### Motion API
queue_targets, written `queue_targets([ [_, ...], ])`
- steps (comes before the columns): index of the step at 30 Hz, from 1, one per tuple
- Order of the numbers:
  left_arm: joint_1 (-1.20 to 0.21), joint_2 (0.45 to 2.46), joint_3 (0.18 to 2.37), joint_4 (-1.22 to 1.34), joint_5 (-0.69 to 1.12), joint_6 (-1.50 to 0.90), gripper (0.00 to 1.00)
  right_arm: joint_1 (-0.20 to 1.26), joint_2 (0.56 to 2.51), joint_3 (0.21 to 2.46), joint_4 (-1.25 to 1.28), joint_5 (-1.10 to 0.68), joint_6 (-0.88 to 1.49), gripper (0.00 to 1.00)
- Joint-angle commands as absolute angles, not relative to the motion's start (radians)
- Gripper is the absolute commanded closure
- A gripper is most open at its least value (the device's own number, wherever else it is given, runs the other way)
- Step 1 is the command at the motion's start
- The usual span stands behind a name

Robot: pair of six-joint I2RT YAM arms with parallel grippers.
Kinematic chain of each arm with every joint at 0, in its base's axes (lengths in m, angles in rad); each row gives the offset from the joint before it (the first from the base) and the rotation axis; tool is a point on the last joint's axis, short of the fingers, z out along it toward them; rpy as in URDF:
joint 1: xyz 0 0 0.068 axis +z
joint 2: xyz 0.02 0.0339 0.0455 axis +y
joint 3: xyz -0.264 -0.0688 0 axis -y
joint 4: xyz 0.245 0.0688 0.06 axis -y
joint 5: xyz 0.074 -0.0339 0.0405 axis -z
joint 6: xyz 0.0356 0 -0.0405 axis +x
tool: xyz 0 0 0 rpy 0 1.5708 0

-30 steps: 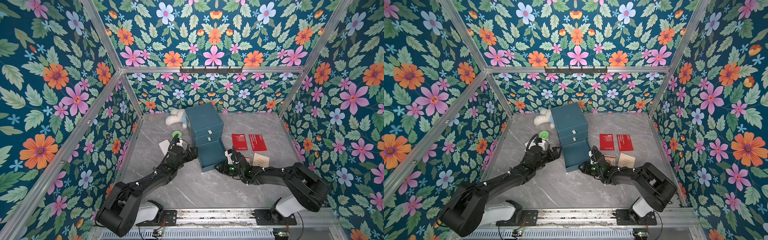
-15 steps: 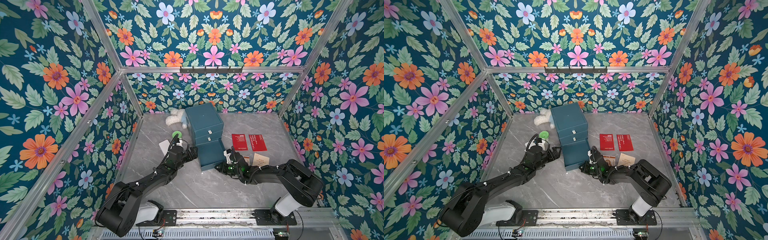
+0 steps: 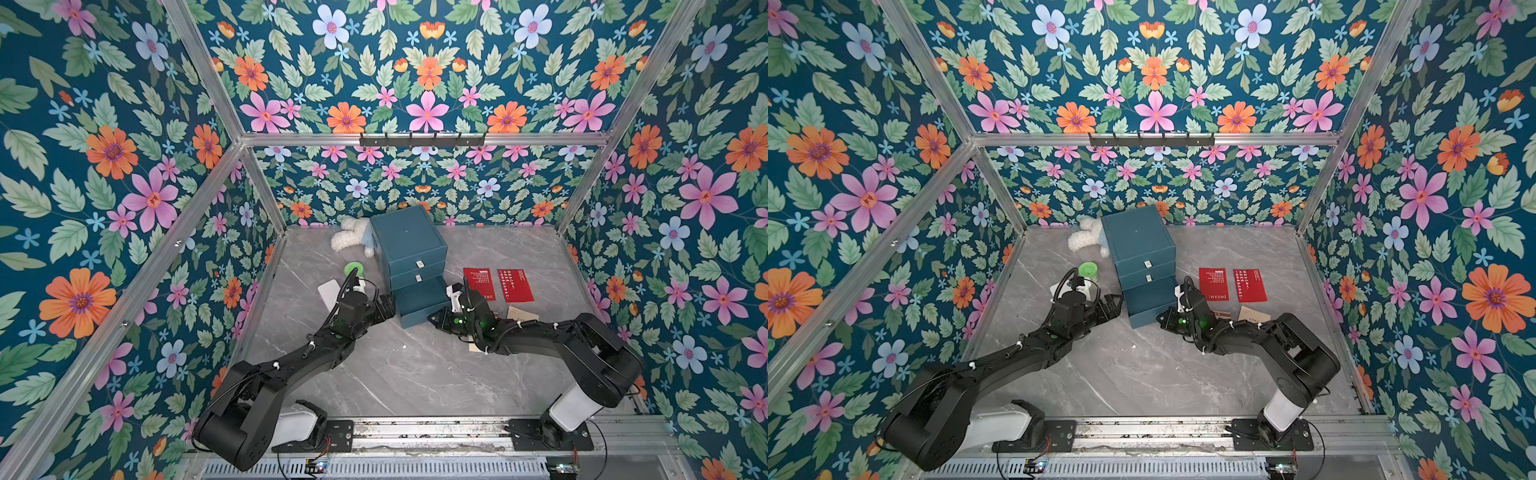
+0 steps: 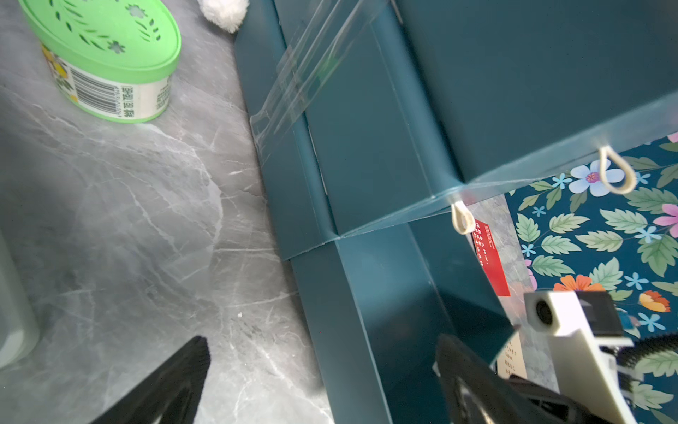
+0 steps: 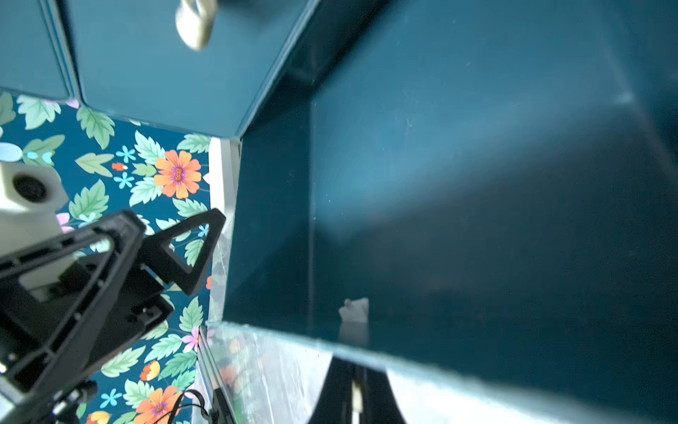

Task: Take the postcards out of the drawer
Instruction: Close the drawer in the storage box.

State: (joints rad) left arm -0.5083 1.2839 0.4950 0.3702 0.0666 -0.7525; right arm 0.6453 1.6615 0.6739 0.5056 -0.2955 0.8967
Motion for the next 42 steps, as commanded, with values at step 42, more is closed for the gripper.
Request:
queue_targets([
  [42,-0.502,1.282,0.512,0.345,0.050,-0.730,0.01,0.550,2.000,1.018,0.661,-0.331,0.838,0.92],
])
